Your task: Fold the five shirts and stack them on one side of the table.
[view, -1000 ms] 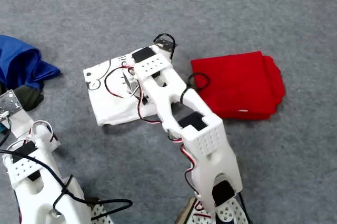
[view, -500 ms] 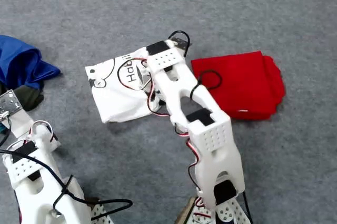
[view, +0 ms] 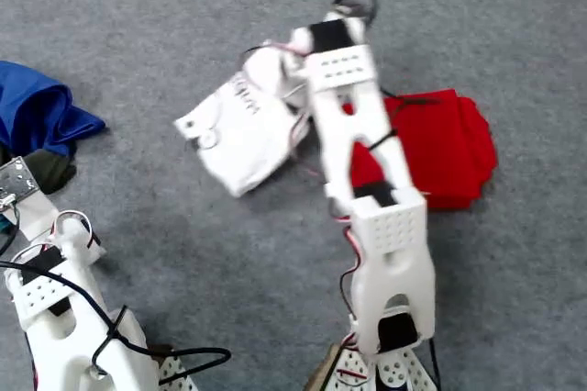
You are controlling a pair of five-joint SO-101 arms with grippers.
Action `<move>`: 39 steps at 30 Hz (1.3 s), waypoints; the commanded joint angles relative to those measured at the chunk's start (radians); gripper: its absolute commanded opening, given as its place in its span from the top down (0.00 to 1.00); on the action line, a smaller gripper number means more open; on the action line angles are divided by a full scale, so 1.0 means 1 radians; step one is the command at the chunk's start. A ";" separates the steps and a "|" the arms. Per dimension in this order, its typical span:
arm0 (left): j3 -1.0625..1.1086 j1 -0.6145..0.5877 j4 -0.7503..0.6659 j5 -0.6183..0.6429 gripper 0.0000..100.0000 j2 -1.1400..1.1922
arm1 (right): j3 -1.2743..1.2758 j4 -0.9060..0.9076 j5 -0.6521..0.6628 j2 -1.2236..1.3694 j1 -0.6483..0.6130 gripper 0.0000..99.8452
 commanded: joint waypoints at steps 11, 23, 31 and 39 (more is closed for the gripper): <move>0.034 0.012 -0.080 0.014 0.98 -0.019 | 0.348 0.023 0.166 -0.453 0.392 1.00; 0.034 0.012 -0.078 0.014 0.98 -0.019 | 0.522 -0.049 0.295 -0.470 0.631 1.00; 0.031 0.012 -0.077 0.015 0.98 -0.019 | 0.516 -0.044 0.310 -0.447 0.639 0.91; 0.028 0.012 -0.075 0.015 0.98 -0.019 | 0.460 0.003 0.322 -0.461 0.631 0.53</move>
